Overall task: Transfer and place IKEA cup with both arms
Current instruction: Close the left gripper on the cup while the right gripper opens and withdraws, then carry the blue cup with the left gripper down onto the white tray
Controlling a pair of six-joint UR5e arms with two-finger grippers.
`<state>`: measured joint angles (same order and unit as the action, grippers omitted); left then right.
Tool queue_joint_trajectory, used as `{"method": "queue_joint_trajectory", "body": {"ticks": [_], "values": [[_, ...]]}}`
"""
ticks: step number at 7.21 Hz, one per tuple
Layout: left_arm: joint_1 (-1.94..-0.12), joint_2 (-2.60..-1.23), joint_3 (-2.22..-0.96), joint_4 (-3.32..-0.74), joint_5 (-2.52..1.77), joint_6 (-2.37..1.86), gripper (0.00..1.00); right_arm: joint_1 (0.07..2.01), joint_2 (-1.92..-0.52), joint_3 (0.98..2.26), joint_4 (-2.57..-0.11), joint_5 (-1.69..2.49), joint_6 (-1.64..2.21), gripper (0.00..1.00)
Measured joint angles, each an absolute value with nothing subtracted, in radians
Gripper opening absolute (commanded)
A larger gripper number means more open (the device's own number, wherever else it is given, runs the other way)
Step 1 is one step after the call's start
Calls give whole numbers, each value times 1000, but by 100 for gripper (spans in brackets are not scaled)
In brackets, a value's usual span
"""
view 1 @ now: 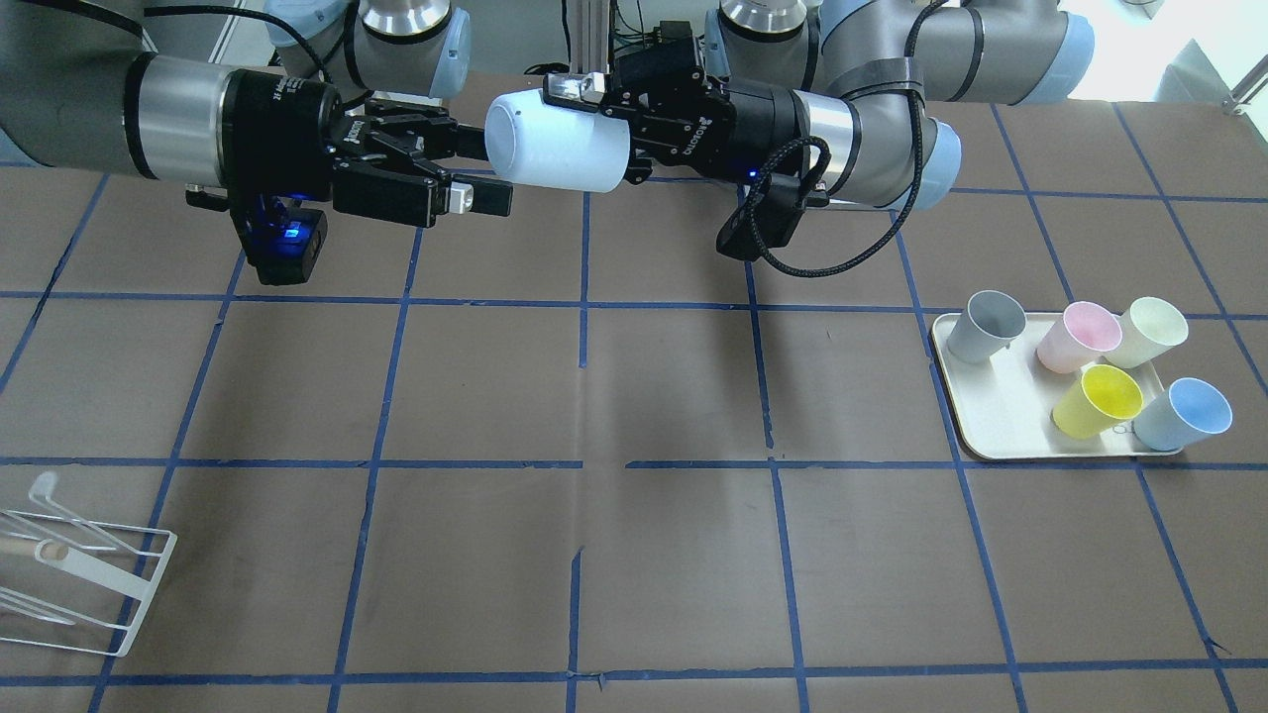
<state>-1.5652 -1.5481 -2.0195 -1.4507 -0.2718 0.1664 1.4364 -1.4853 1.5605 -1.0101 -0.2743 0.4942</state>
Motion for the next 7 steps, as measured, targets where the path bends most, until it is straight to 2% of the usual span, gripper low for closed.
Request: {"method": "queue_joint_trajectory", "body": {"ticks": [3,7], "values": [[-1507,-1533,-2008,-1432,-139,110,0,1409,-1467,1563,-1210,-465,515,100],[-1395,-1523,-2002,-1104,294,-190,0,1469,-1453,1565,-1458,-916,497,100]]}}
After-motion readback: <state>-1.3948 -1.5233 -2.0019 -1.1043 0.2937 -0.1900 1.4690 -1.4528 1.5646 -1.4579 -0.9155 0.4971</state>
